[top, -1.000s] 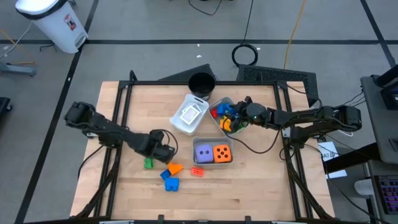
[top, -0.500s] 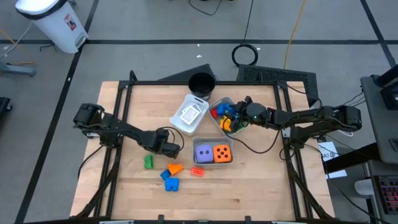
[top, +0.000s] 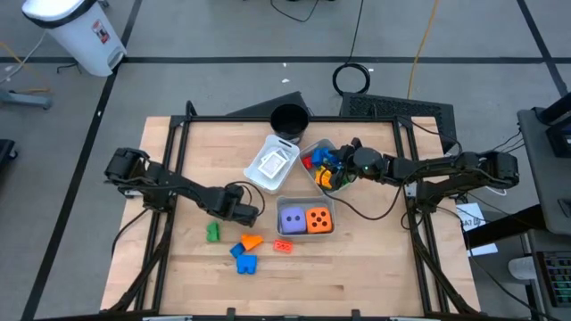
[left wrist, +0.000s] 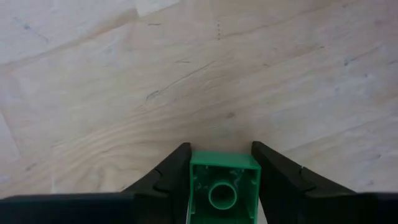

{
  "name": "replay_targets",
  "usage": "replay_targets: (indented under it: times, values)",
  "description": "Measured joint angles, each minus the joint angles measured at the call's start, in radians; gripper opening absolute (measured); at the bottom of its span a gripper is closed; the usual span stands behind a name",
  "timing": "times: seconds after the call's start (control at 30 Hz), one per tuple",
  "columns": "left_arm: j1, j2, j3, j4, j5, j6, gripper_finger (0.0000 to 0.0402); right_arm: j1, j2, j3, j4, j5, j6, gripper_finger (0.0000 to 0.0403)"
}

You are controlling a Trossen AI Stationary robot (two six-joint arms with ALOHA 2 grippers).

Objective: Pick & Place Toys
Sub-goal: Put the green game piece into the top gray bin

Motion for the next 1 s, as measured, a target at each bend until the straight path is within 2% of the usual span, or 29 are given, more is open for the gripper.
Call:
replay_targets:
  times: [0.13,0.33,0.47,0.57,0.67,0.77,0.87,1.0]
  values:
    - [0.000,-0.014,0.007,0.007,-0.059,0.052,0.0145,0.000,0.000,0.000,0.000,0.000,0.000,0.0209]
    - [-0.014,-0.071,0.101,0.060,-0.207,0.197,0.0145,0.000,0.000,0.000,0.025,-0.001,-0.016,0.0208]
    - [-0.026,-0.093,0.180,0.179,-0.295,0.381,0.0145,0.024,-0.003,0.000,0.067,-0.018,-0.026,0.0208]
    - [-0.031,-0.102,0.224,0.328,-0.330,0.561,0.0145,0.060,-0.006,0.000,0.132,-0.105,-0.099,0.0207]
    - [-0.031,-0.099,0.238,0.549,-0.309,0.749,0.0145,0.137,-0.005,0.000,0.187,-0.178,-0.255,0.0210]
    - [-0.026,-0.099,0.239,0.749,-0.242,0.887,0.0145,0.258,0.010,0.000,0.239,-0.174,-0.468,0.0224]
    - [-0.019,-0.100,0.240,0.870,-0.178,0.955,0.0145,0.385,0.034,-0.001,0.326,-0.102,-0.632,0.0252]
    - [-0.011,-0.100,0.239,0.969,-0.120,0.989,0.0145,0.498,0.096,0.000,0.585,0.058,-0.823,0.0294]
